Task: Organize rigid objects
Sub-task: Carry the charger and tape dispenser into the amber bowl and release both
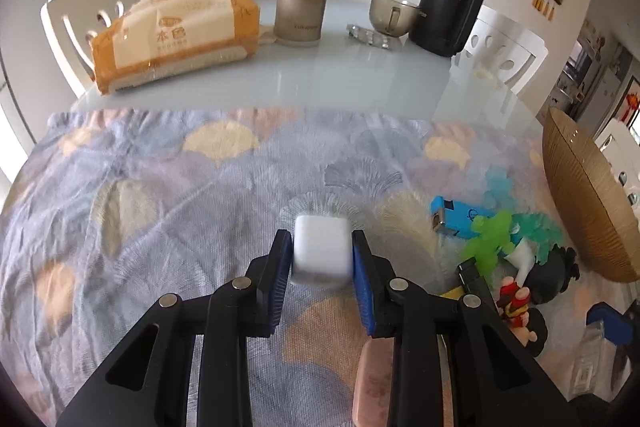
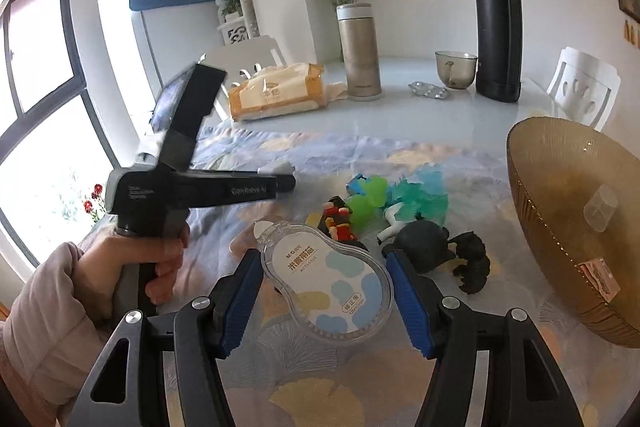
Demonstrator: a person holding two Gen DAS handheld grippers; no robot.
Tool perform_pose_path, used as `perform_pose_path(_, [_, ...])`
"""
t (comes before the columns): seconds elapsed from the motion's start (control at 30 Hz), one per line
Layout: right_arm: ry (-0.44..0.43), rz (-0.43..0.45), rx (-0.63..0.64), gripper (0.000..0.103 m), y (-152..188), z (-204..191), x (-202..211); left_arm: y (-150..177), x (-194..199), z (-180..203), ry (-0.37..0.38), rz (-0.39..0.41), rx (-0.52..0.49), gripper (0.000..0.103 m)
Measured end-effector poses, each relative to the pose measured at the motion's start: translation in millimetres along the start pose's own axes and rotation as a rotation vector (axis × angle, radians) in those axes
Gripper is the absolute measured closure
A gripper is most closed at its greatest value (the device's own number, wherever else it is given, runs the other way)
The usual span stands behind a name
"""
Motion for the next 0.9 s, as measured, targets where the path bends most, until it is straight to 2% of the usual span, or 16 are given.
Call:
perform_pose_path(0.17, [0.016,0.019,-0.004,0.040,-3.2,3.7,2.5,-0.2,1.9,-2.5,0.009,0.010,0.016,0.078])
perform_pose_path(0.33, [0.031,0.118,-0.057,0.040,-14.2,21.9,24.1,-1.4,16.4,-1.8,0.028,0.081,0.014,0.078])
perform_pose_path(0.47, [0.040,0.152,-0.173,0.040,-22.6,58.2,36.0,-2.9,23.7,6.8,0.054,0.117,-0.023,0.078])
perform_pose_path(0.53, [0.035,0.176,-0.237,0.040,-24.1,76.8,42.2,-6.0,33.5,15.0,0.027,0.173,-0.059,0.078])
perform_pose_path(0.6, [0.064,0.189,-0.280,0.040,-23.2,91.6,47.1,-9.4,43.6,32.3,0.006,0.215,-0.123,0.078])
perform_pose_path(0.67, [0.082,0.204,-0.313,0.040,-21.4,104.9,52.7,-13.5,53.7,54.3,0.025,0.235,-0.168,0.078])
perform_pose_path(0.8, [0.112,0.238,-0.381,0.040,-18.8,130.0,68.3,-24.7,67.9,111.5,0.127,0.249,-0.235,0.078])
perform_pose_path(0.9, [0.187,0.260,-0.418,0.040,-14.1,151.5,80.7,-31.5,65.3,157.8,0.178,0.236,-0.306,0.078])
Point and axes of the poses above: each gripper's, at about its wrist camera, not at the fingertips, and x roughly against the way its jaws point, z to its right, y to its underside, the point moved 6 cm from there along -x, roughly the way its jaws point, and after that the axes turned 5 degrees about -z, right-handed, at the moved point
